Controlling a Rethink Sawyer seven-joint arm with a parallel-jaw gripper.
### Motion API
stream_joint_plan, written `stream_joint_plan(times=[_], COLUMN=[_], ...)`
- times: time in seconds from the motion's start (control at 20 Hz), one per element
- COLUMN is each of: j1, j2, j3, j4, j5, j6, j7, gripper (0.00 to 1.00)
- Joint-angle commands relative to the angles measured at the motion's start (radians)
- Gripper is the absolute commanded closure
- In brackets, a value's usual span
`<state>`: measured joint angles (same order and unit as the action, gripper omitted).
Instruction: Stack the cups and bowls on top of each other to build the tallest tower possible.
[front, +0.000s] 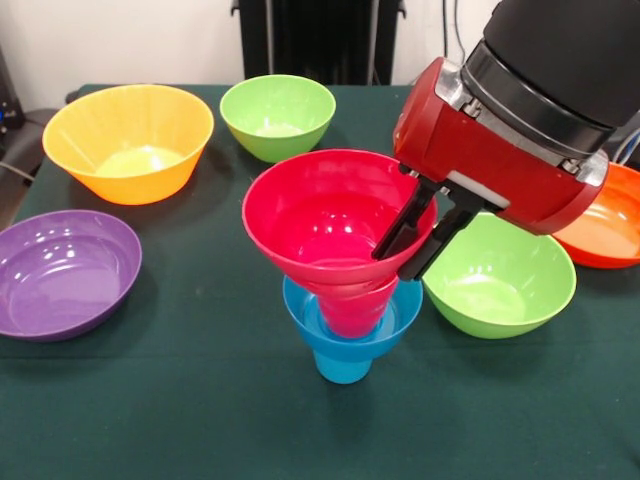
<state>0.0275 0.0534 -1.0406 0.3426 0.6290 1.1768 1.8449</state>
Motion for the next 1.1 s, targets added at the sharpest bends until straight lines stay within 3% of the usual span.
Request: stream_joint_plan(times=[0.05,0.8,1.1], j1=[0.043,0.034,0.056], j2=[-0.006,0.013,-0.005], j3=[0.091,0.075,0.098], j4=[0.105,0.075,0.137], j5=[-0.079,-0.049,-0.077], j6=[0.041,0.078,0.046], j7=[0.050,0.076,0.053], gripper=[1.00,1.00,1.00])
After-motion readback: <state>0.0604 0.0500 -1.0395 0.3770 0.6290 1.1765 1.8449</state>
